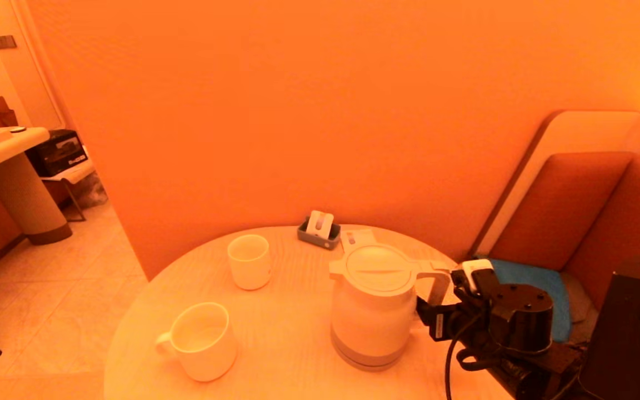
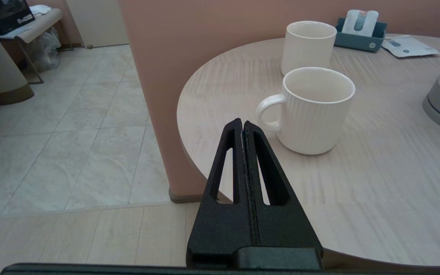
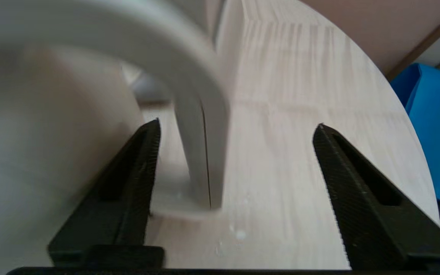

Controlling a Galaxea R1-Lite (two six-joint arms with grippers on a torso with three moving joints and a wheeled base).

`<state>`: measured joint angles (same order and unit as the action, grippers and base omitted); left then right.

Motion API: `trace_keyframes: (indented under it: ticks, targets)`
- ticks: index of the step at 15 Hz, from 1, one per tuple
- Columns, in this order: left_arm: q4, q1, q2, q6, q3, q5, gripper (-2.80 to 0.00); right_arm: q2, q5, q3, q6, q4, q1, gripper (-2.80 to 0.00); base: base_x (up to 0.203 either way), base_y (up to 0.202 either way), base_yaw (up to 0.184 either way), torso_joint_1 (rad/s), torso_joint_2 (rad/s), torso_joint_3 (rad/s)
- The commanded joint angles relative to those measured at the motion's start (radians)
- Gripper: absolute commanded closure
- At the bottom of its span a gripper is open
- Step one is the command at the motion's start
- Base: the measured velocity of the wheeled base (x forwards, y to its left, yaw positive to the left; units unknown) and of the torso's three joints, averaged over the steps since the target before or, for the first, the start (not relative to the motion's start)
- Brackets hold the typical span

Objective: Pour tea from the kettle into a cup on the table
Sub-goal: Put down the kettle on the table, then pick up the cup

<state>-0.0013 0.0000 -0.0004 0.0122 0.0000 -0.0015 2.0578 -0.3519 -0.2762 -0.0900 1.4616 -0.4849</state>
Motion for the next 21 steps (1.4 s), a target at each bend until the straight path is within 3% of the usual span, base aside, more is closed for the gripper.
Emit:
trace_keyframes:
  ticks: [1, 10, 13, 15, 16, 19, 20, 21]
  targets:
    - [0.000, 0.000, 0.000, 0.000, 0.000, 0.000, 0.00, -0.014, -0.002, 0.035, 0.000, 0.024, 0.000, -2.80, 0.000, 0.000, 0.000, 0.000, 0.00, 0.000]
    - [0.000, 0.000, 0.000, 0.000, 0.000, 0.000, 0.00, -0.261, -0.012, 0.215, 0.007, 0.031, 0.003, -2.80, 0.000, 0.000, 0.000, 0.000, 0.00, 0.000]
    - [0.000, 0.000, 0.000, 0.000, 0.000, 0.000, 0.00, -0.411, -0.092, 0.214, 0.044, -0.077, 0.017, -2.80, 0.000, 0.000, 0.000, 0.000, 0.00, 0.000]
    - [0.000, 0.000, 0.000, 0.000, 0.000, 0.000, 0.00, -0.585, -0.143, 0.167, 0.075, -0.255, 0.023, -2.80, 0.000, 0.000, 0.000, 0.000, 0.00, 0.000]
    - [0.000, 0.000, 0.000, 0.000, 0.000, 0.001, 0.00, -0.693, -0.159, 0.118, 0.083, -0.406, 0.024, -2.80, 0.000, 0.000, 0.000, 0.000, 0.00, 0.000]
    - [0.000, 0.000, 0.000, 0.000, 0.000, 0.000, 0.00, -0.920, -0.233, -0.120, 0.069, -1.048, 0.033, -2.80, 0.000, 0.000, 0.000, 0.000, 0.00, 0.000]
    - [0.000, 0.000, 0.000, 0.000, 0.000, 0.000, 0.00, -0.961, -0.338, -0.186, 0.057, -1.162, 0.036, -2.80, 0.000, 0.000, 0.000, 0.000, 0.00, 0.000]
    - [0.000, 0.000, 0.000, 0.000, 0.000, 0.000, 0.00, -0.989, -0.456, -0.207, 0.063, -1.191, 0.037, -2.80, 0.000, 0.000, 0.000, 0.000, 0.00, 0.000]
